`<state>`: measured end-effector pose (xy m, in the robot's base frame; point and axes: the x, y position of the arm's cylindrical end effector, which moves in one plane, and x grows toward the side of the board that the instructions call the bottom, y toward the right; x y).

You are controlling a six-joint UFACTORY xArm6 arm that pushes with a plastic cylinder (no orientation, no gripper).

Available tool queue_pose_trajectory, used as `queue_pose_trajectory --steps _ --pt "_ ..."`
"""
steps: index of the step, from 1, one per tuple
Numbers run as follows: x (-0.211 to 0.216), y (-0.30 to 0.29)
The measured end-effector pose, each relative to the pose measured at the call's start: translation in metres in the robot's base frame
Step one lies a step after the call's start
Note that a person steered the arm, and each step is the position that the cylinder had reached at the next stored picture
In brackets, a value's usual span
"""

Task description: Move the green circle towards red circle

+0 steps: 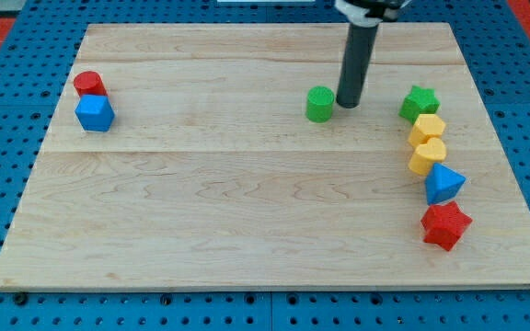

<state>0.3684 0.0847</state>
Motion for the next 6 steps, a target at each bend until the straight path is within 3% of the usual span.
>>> queue_pose_trajectory --steps 1,2,3,4,6 --pt "0.001 -0.120" --pt "0.010 -0.149" --pt "0.039 -0.134" --pt "0.040 -0.181" --pt "0.036 -0.201"
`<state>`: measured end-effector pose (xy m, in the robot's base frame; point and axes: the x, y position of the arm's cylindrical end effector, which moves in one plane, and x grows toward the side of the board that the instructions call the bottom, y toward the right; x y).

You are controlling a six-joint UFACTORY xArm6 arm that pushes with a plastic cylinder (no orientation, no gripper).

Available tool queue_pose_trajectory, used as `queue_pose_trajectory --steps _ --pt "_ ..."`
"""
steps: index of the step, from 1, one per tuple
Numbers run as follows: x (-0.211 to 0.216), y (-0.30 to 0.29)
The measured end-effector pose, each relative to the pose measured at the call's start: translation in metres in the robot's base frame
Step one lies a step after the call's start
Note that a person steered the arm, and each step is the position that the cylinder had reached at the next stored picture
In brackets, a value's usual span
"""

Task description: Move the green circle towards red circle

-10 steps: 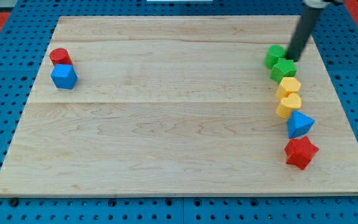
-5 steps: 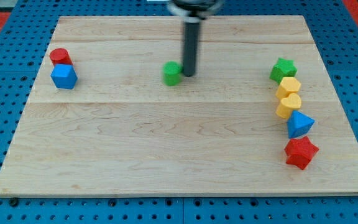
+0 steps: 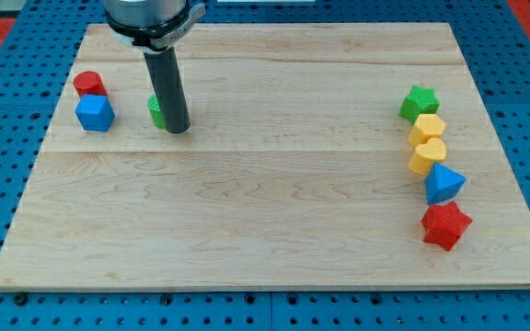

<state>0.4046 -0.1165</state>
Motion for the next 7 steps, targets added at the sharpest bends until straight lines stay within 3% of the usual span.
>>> queue_pose_trajectory --steps 4,6,7 --pt "0.000 -0.002" --pt "-0.027 -0.049" --pt "-0.027 0.094"
